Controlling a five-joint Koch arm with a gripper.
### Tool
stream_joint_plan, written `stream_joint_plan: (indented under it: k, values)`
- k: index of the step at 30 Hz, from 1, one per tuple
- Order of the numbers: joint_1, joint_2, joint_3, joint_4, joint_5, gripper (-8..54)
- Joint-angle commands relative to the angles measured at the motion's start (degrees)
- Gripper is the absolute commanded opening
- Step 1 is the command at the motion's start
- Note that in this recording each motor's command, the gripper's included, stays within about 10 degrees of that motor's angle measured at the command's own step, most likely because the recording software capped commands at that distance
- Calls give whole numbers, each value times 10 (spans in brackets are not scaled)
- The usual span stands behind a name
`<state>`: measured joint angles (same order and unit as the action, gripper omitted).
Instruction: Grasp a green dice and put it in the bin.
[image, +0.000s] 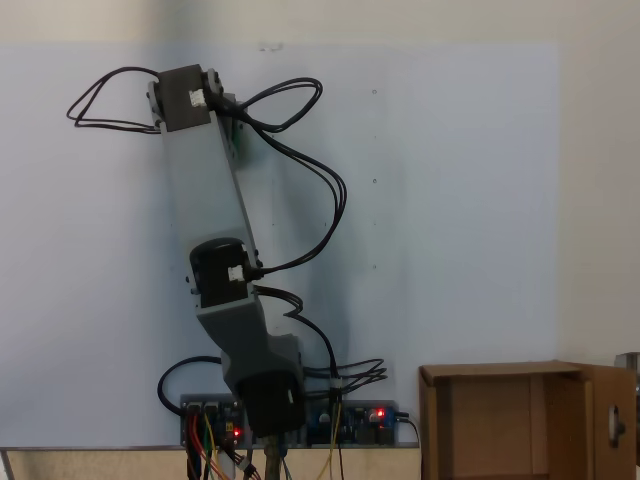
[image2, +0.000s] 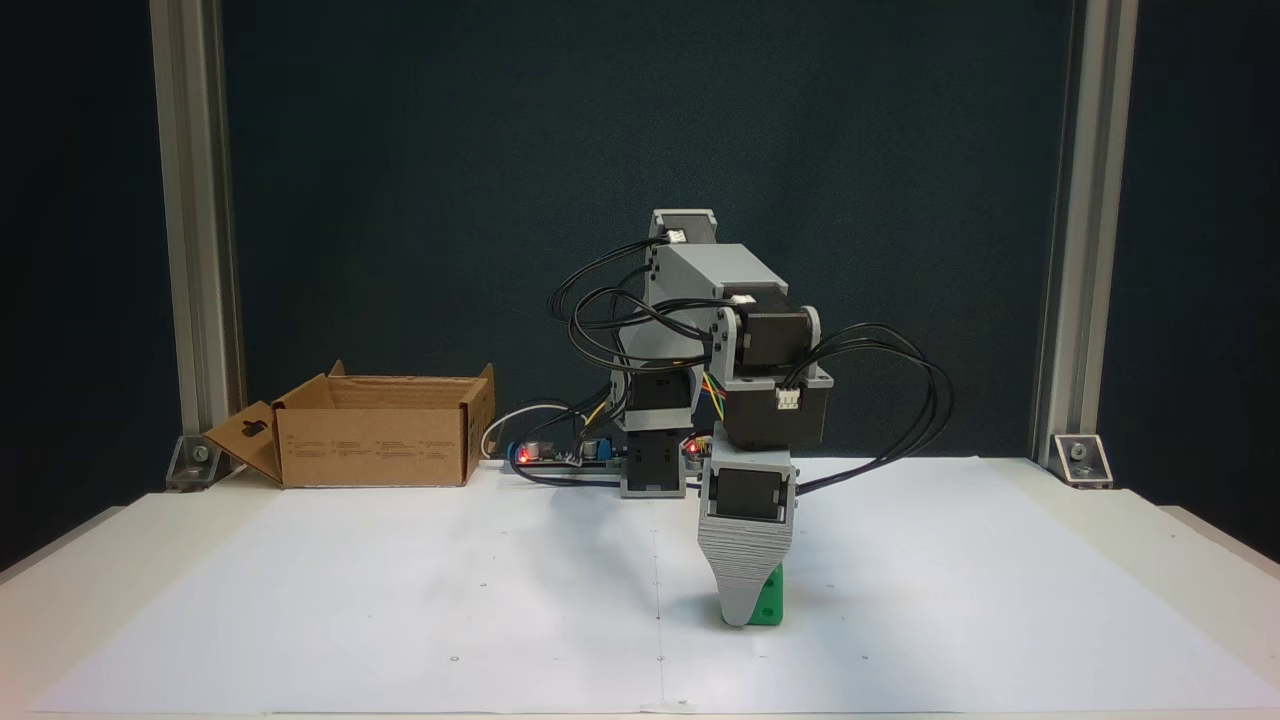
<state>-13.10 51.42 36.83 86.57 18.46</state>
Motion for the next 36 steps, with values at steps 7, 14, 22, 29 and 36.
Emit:
stream_joint_plan:
  k: [7, 14, 22, 29, 36]
  values:
    - [43, 29, -29, -30, 18, 115]
    - [97, 161, -29, -32, -8, 115]
    - [158, 308, -29, -28, -28, 115]
    - [181, 395, -29, -28, -46, 115]
    - [215, 397, -29, -30, -71, 115]
